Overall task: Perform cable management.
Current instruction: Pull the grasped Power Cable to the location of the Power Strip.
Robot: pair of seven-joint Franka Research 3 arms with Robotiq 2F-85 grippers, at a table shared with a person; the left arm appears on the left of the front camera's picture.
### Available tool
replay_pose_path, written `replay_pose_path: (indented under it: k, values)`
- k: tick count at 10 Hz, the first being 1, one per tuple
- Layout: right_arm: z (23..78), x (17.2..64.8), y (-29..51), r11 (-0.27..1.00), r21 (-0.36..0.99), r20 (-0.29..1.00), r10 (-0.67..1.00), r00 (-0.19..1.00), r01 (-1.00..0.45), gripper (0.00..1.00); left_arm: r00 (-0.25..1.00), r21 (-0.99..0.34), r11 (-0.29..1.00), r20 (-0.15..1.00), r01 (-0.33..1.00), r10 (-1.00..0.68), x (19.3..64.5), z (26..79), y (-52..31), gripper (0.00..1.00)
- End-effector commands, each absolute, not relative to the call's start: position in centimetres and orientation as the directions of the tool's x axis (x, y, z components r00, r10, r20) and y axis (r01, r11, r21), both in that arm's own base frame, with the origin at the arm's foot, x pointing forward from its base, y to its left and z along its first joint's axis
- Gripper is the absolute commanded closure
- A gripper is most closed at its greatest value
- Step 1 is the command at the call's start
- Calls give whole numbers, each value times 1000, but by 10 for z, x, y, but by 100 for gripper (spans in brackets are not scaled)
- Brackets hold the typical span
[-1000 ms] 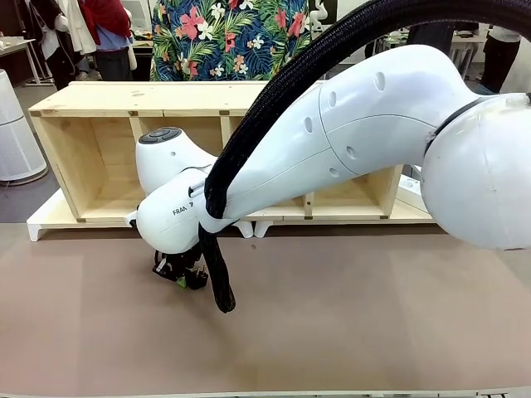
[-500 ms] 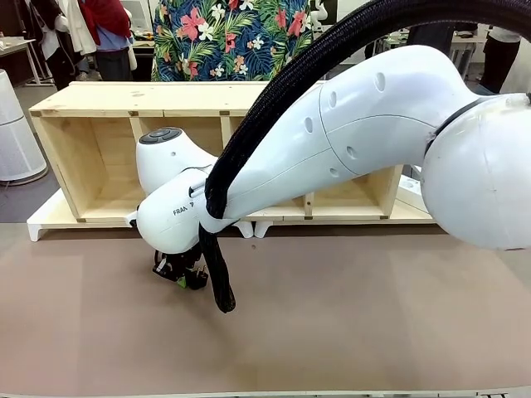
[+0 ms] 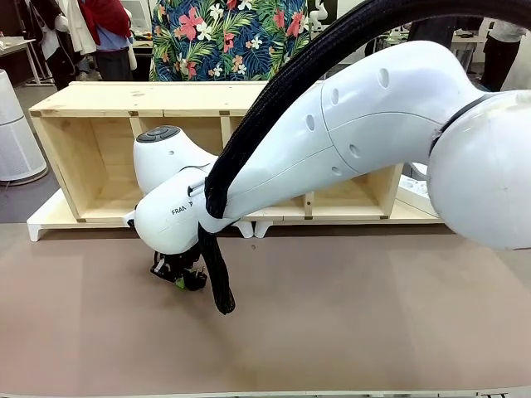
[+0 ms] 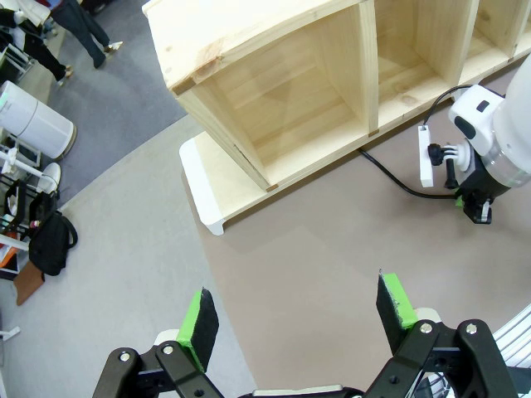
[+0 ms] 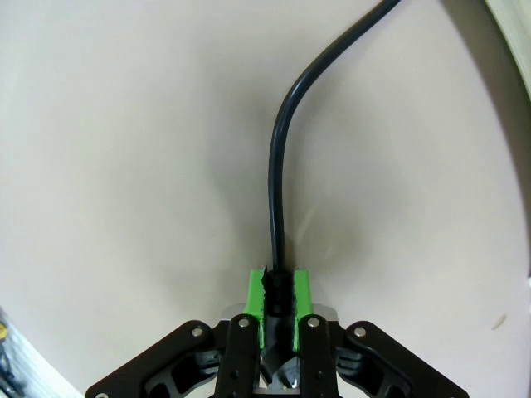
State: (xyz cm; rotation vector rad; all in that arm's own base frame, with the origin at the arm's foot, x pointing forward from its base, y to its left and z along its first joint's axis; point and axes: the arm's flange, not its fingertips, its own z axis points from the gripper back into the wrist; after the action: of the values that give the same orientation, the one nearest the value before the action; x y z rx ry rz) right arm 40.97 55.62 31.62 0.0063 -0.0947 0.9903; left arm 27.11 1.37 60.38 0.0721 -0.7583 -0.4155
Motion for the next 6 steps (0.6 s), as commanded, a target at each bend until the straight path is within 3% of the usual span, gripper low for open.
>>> replay_pose_path:
  k: [1, 6]
  values:
    - [327, 377, 537, 575, -40, 74, 817, 572, -817, 84, 650, 203, 921, 659, 331, -379, 271, 604, 13, 0]
    - [337, 327, 495, 592, -24, 91, 804, 588, -806, 84, 650, 203, 921, 659, 331, -379, 271, 604, 13, 0]
